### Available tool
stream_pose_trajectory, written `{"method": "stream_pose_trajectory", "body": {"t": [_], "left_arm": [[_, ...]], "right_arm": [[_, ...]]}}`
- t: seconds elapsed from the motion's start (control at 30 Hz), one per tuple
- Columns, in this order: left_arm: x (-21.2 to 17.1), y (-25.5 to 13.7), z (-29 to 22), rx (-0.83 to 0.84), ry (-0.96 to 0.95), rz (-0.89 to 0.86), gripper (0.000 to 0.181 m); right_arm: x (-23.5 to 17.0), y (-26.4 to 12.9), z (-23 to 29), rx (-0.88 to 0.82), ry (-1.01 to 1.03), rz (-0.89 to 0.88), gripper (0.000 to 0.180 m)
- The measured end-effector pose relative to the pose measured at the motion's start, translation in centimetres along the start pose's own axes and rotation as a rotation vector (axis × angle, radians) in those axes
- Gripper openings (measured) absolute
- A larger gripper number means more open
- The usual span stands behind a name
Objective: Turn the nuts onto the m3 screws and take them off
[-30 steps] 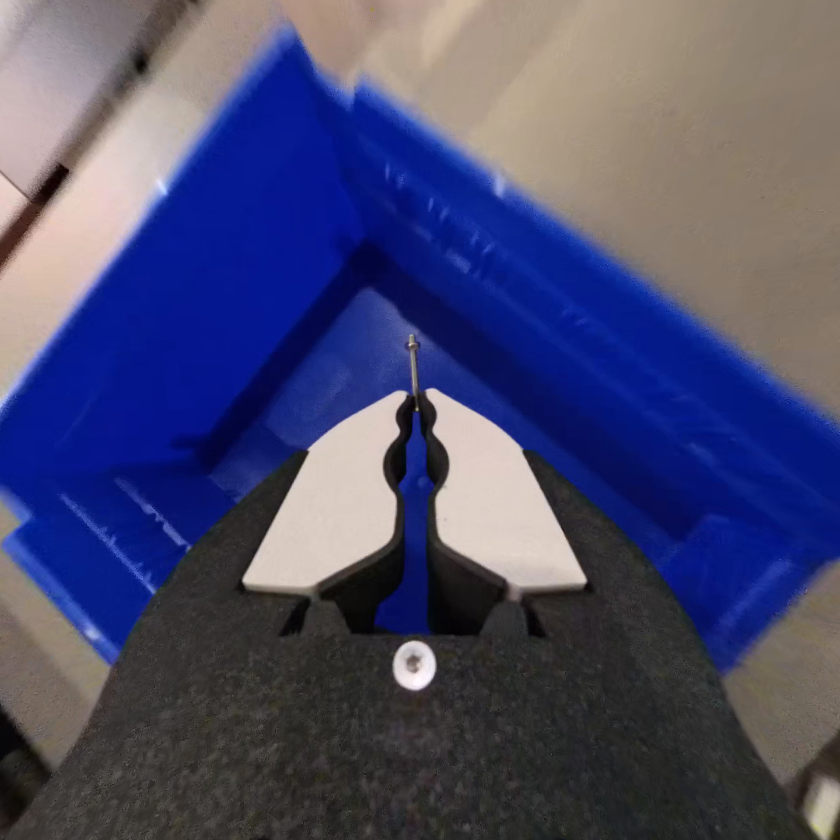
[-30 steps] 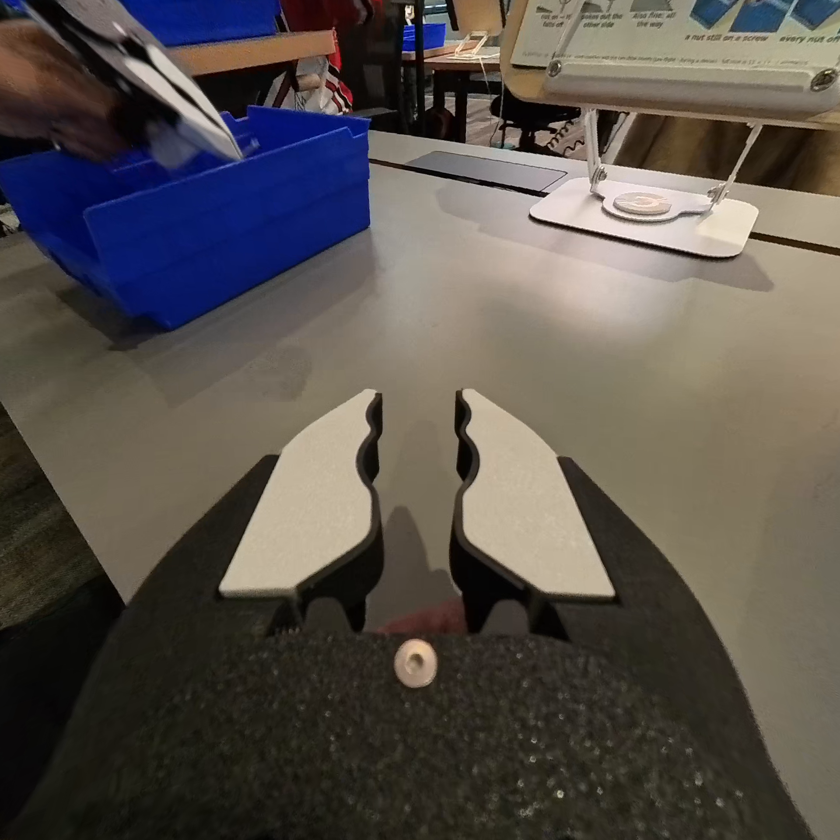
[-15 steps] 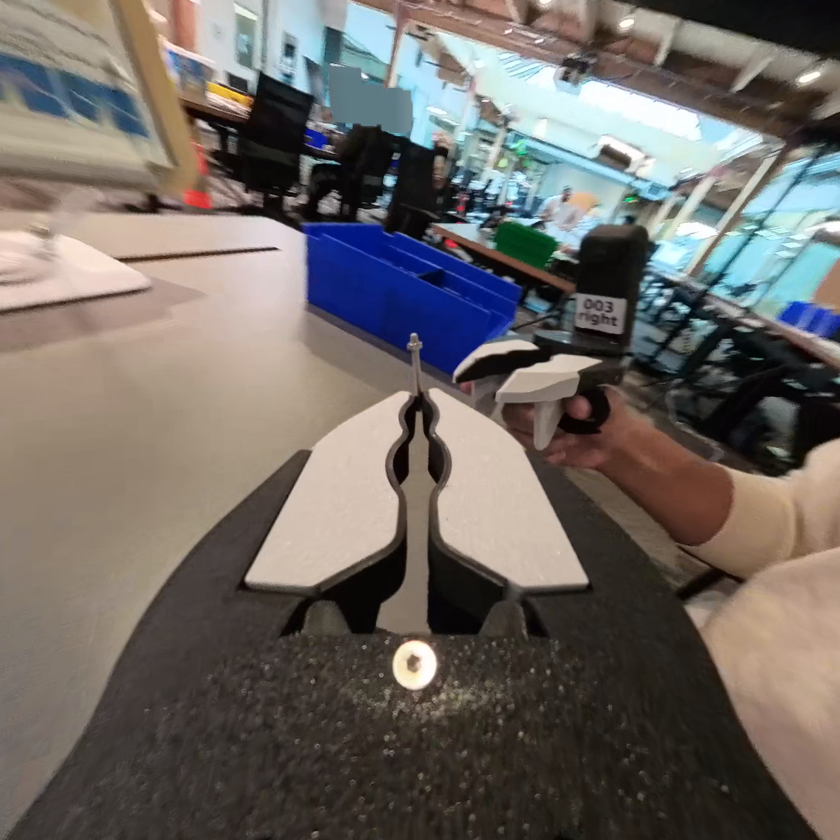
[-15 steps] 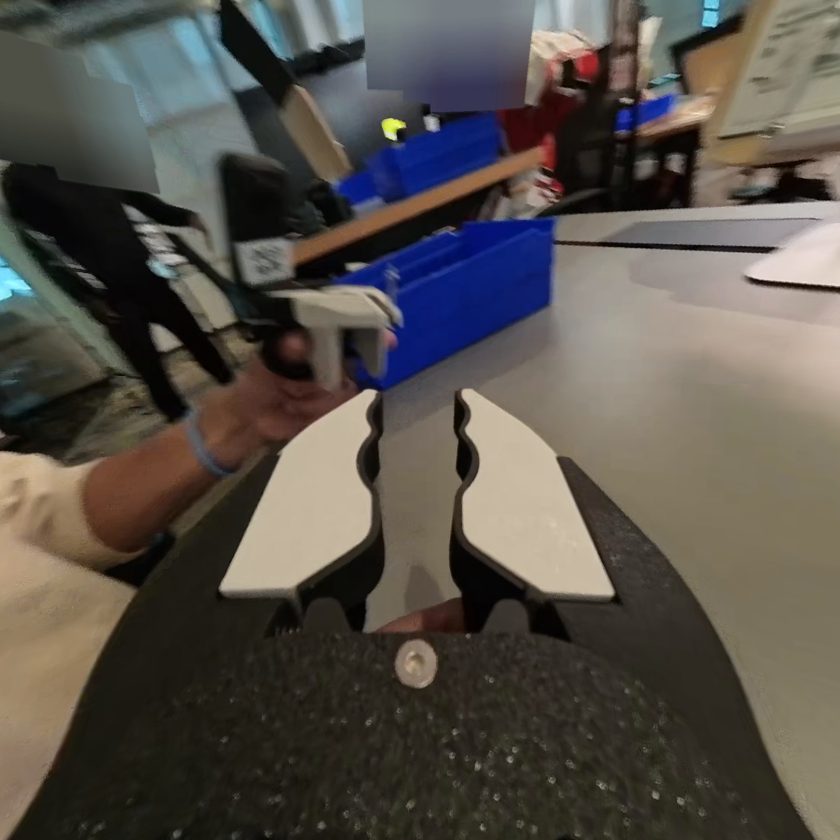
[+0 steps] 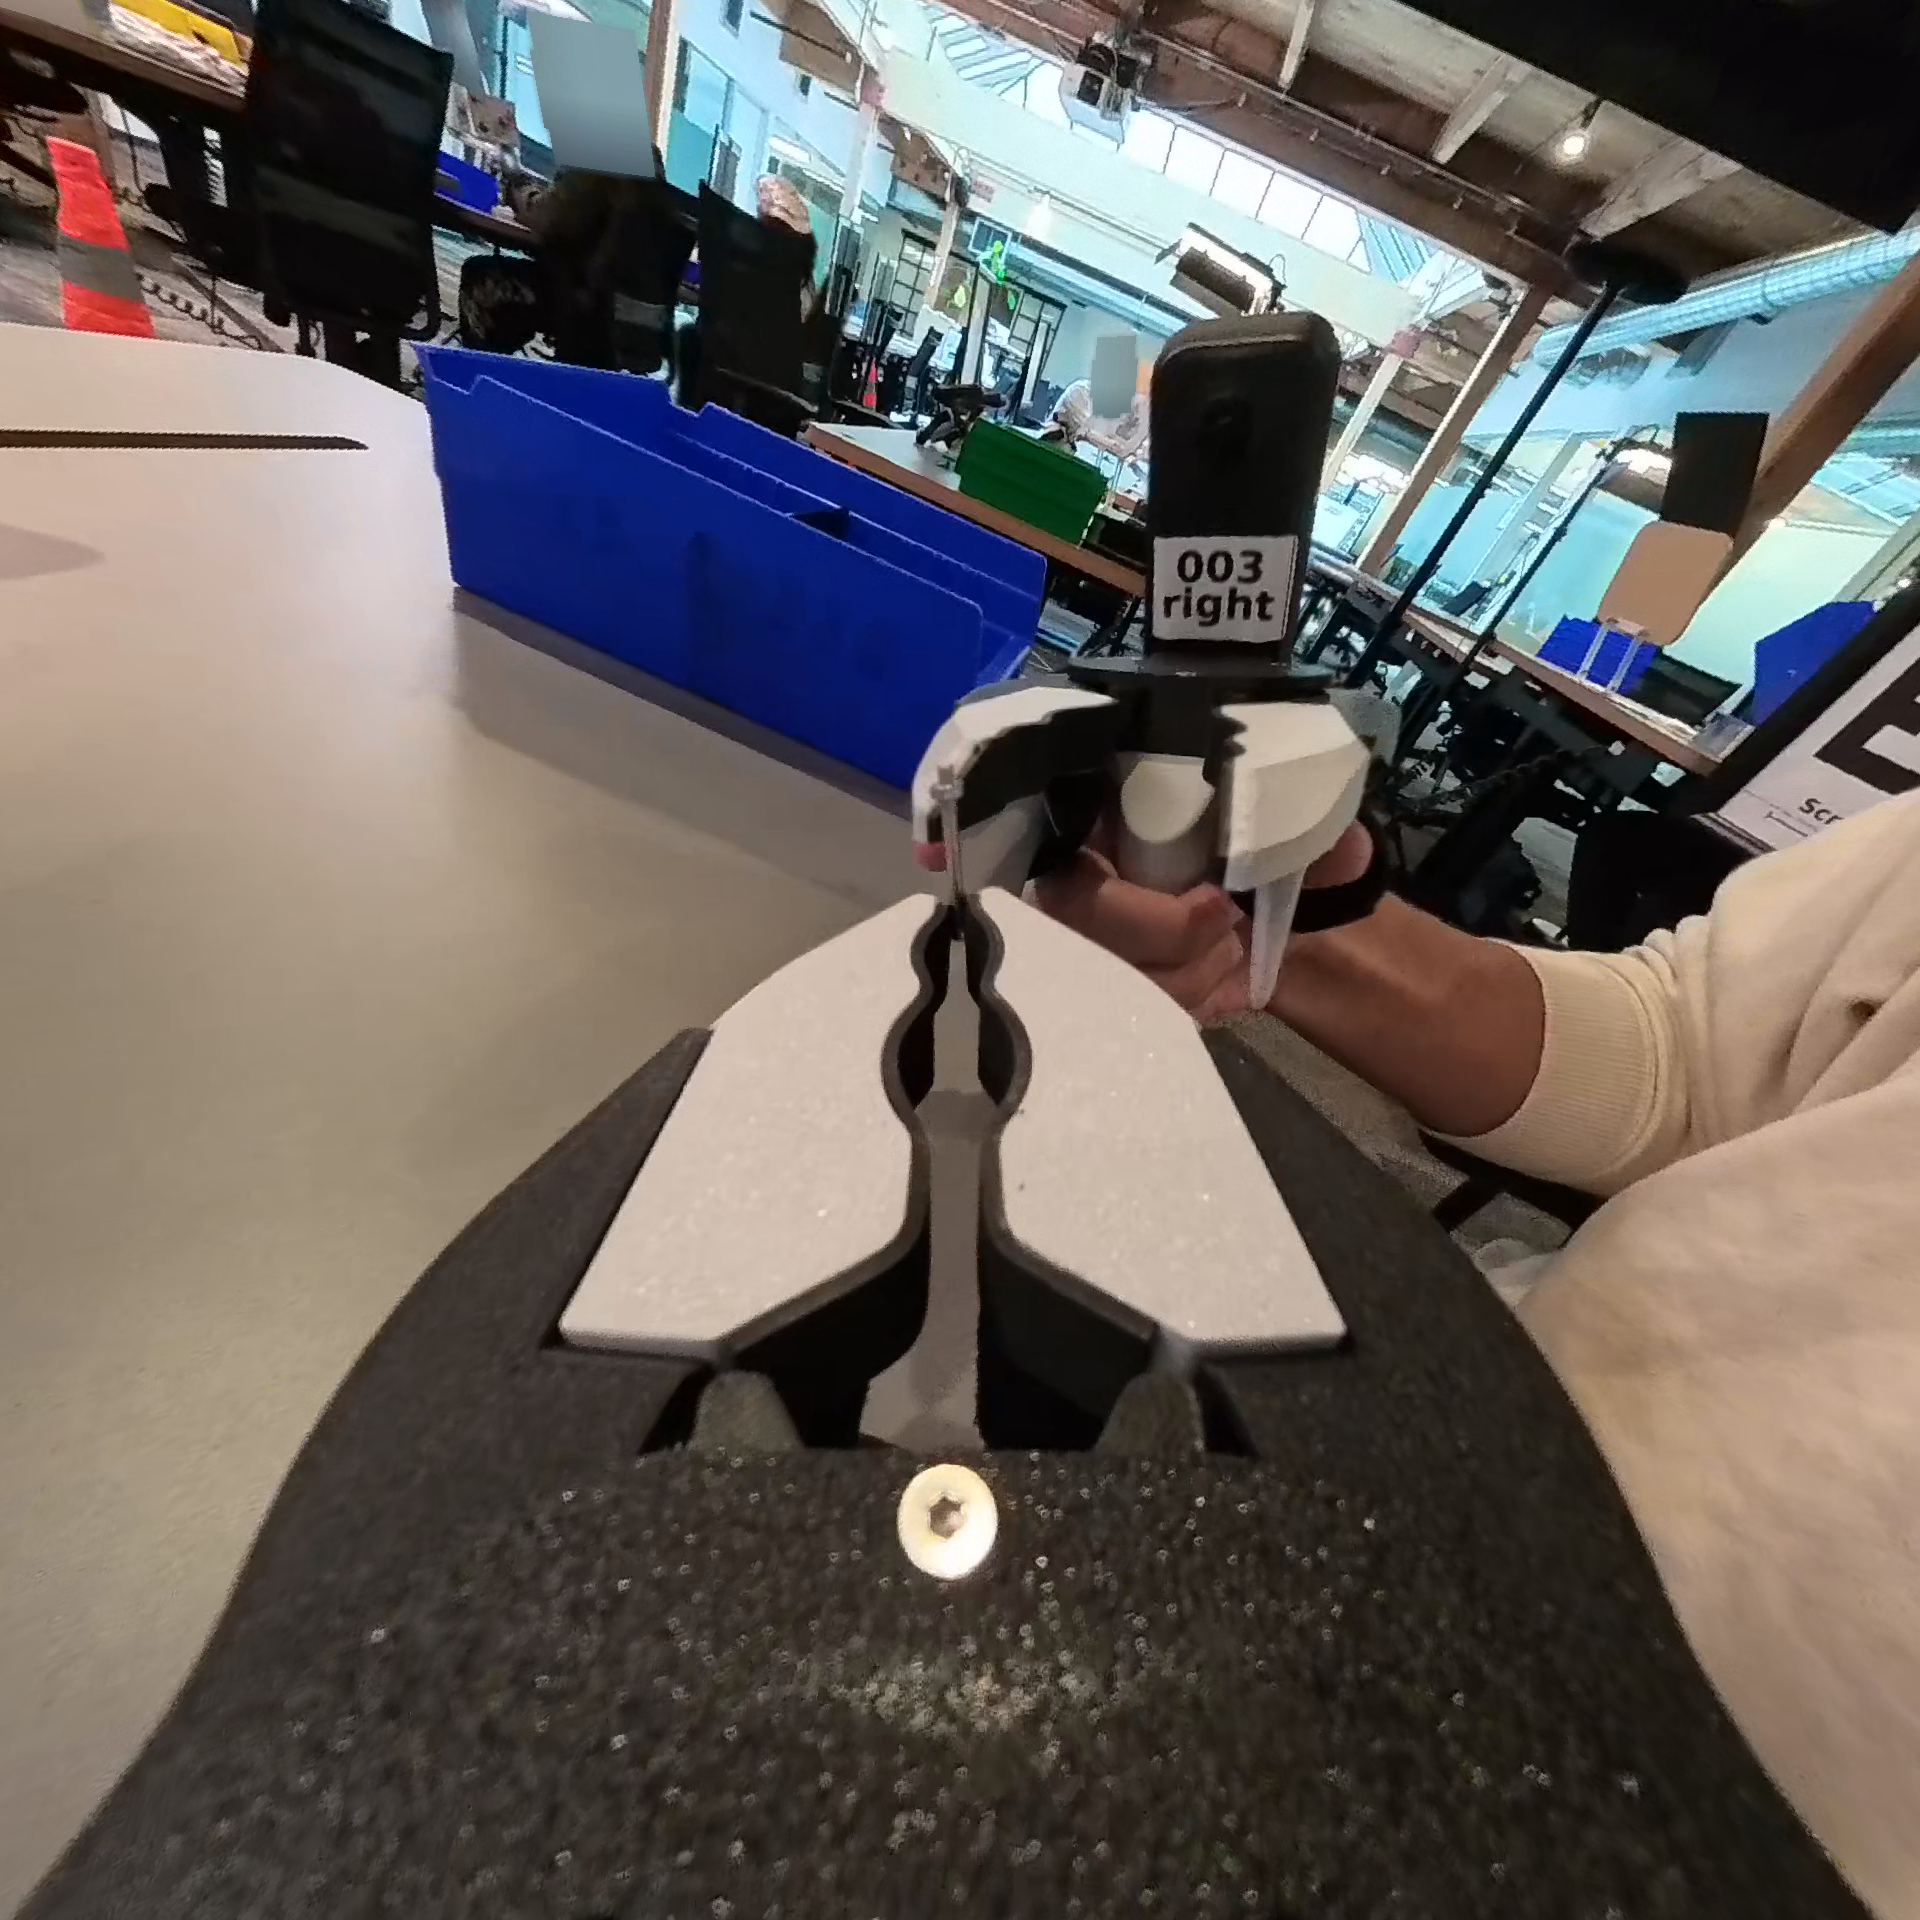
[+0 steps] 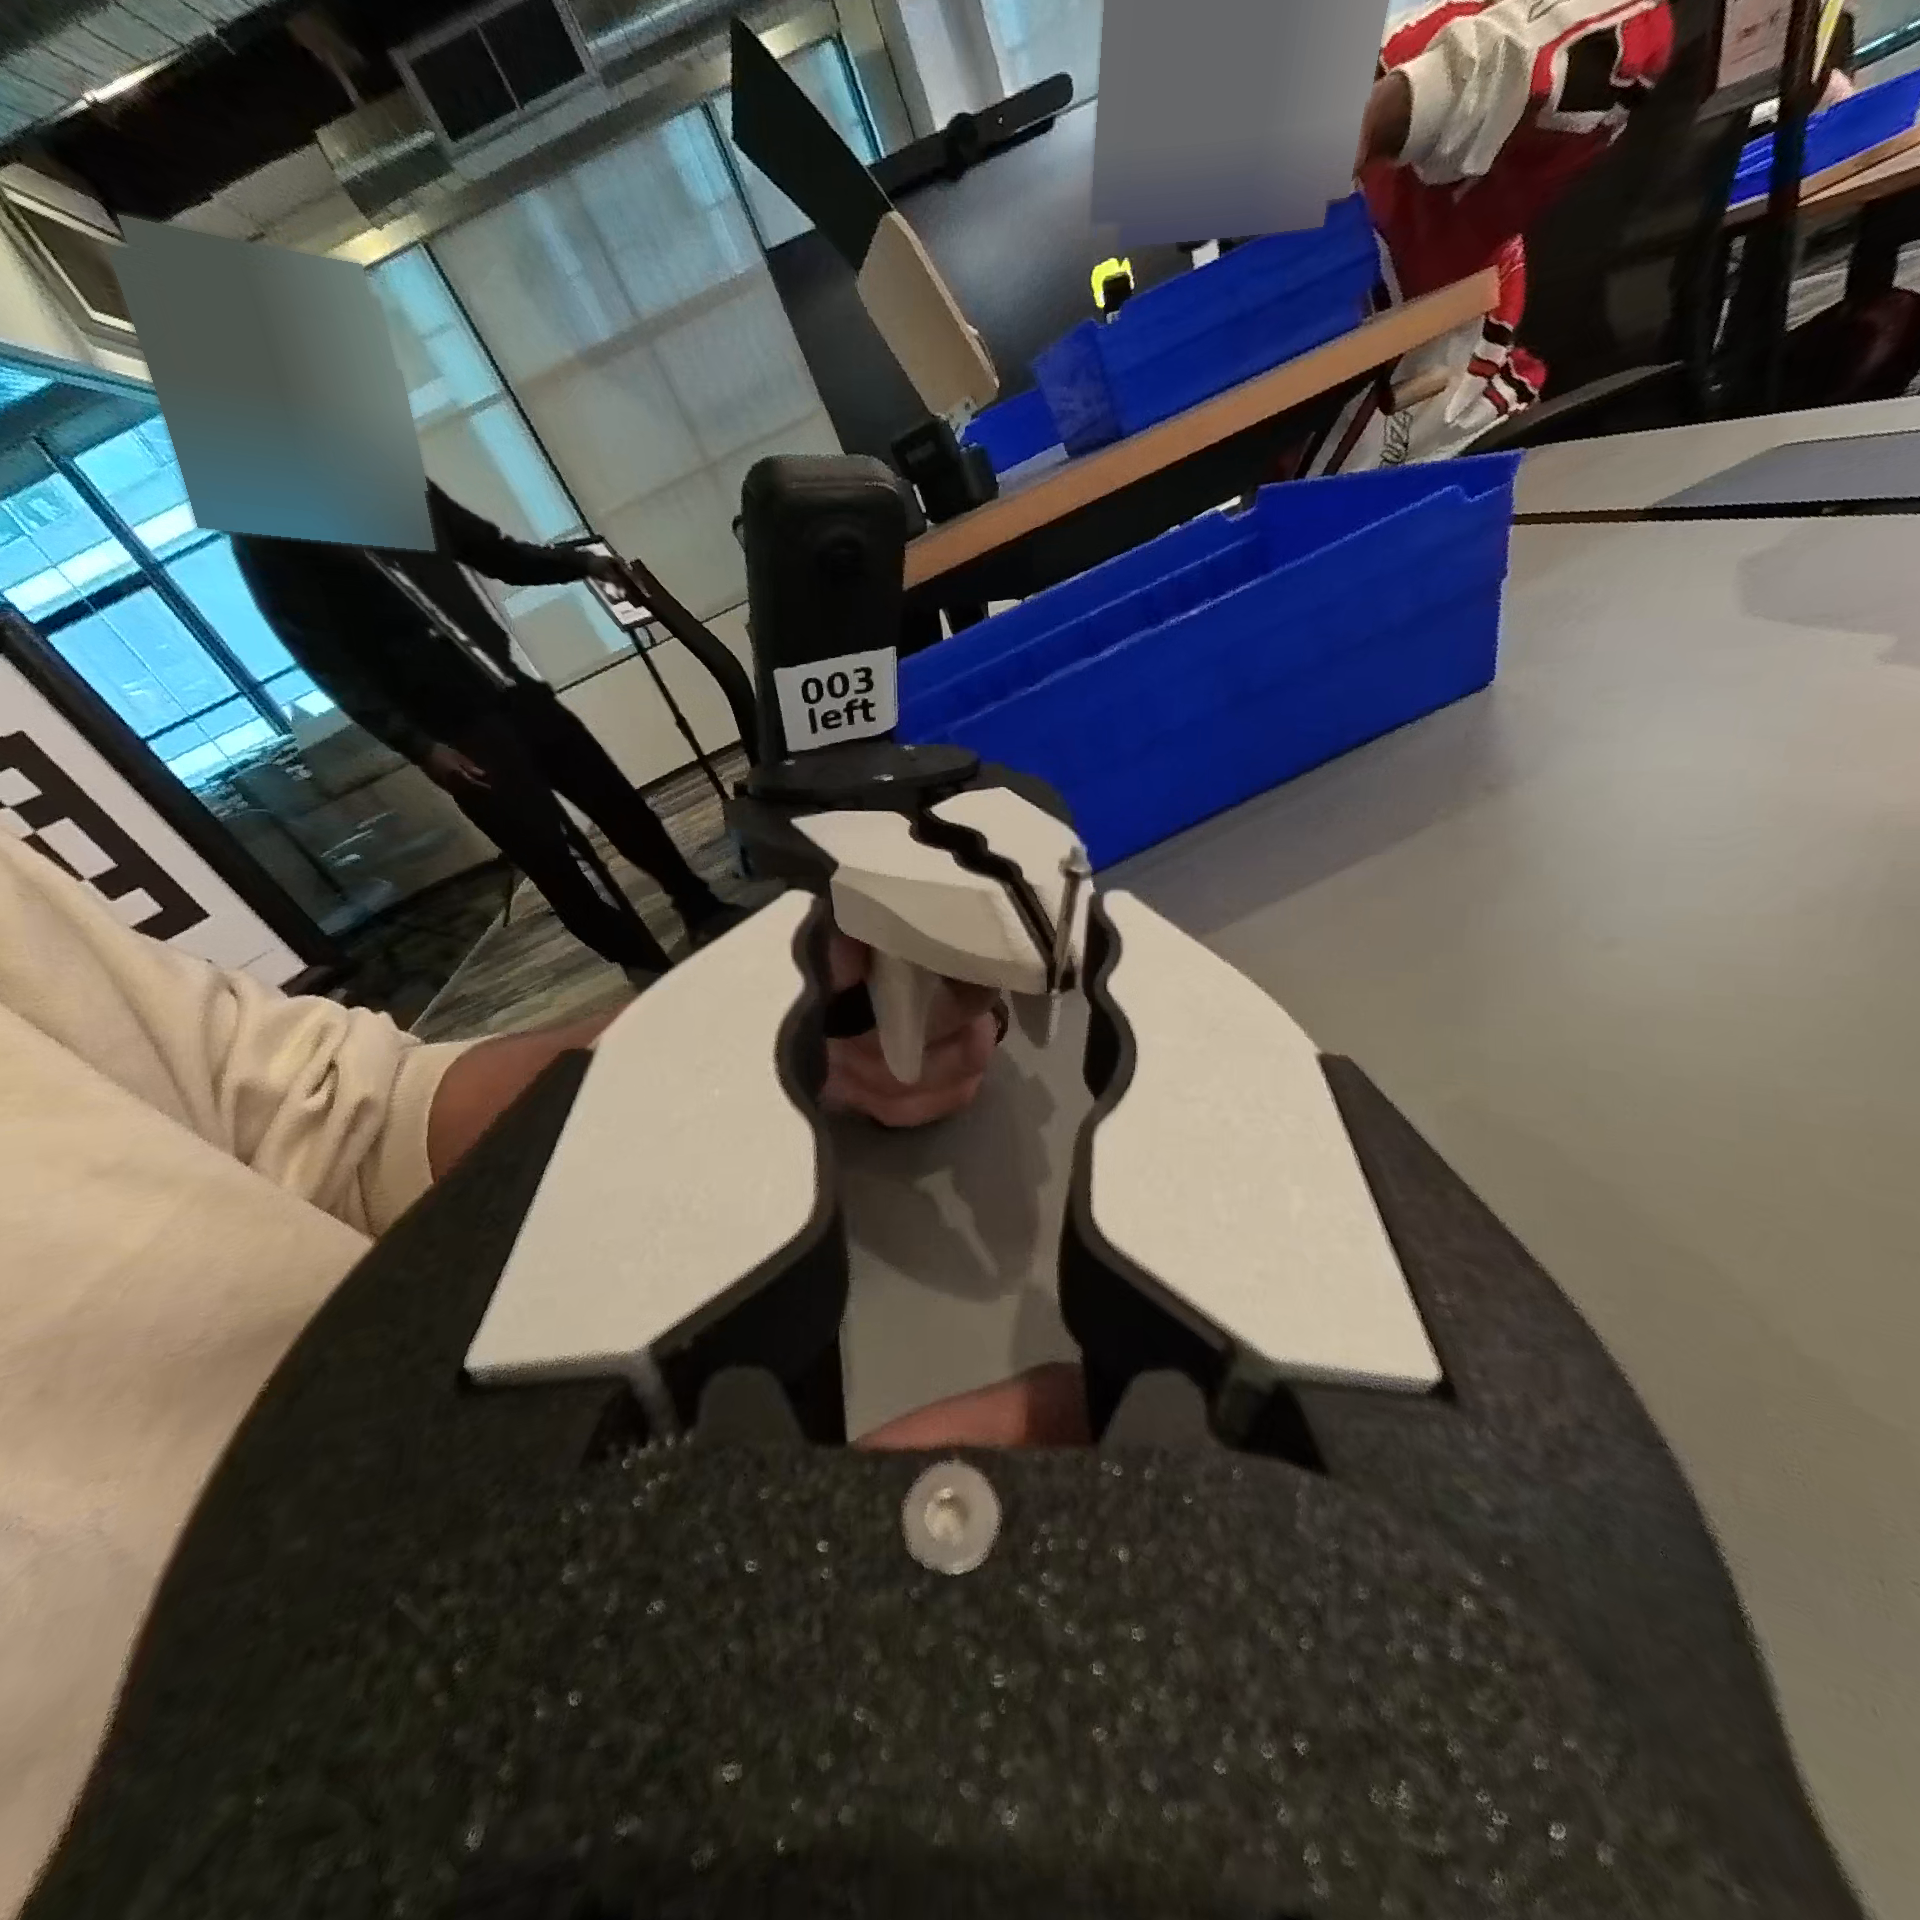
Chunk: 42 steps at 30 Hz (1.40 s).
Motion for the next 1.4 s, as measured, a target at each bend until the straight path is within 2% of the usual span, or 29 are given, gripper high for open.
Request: {"method": "stream_pose_trajectory", "body": {"t": [0.23,0.47,0.7,0.93,1.17,1.4], "left_arm": [[-0.1,0.3,-0.6,-0.023,0.011,0.010,0.002],[0.1,-0.6,0.0,0.000,0.007,0.001,0.002],[-0.2,-0.1,-0.5,-0.020,0.017,0.018,0.002],[0.0,-0.3,-0.4,-0.016,0.016,0.009,0.002],[0.0,0.0,-0.8,-0.020,0.029,0.021,0.002],[0.1,-0.3,-0.6,-0.017,0.024,0.017,0.002]], "right_arm": [[0.0,1.2,0.0,0.009,-0.001,0.010,0.046],[0.5,0.1,0.3,-0.004,-0.004,-0.022,0.046],[-0.1,1.5,0.1,0.014,0.008,-0.002,0.047],[0.4,-0.1,0.4,0.020,0.010,-0.012,0.045],[-0.2,1.7,0.2,0.036,0.022,-0.002,0.047],[0.6,-0.2,0.5,0.025,0.014,-0.022,0.046]]}}
Point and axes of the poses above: each gripper's, where its closed fingertips meet, y out along the fingers, x out of its top, z = x × y across the jaws, the point moved 9 cm from there along -y, back along the fingers, and after that the axes turned 4 degrees about -z, right-handed, at the moved point
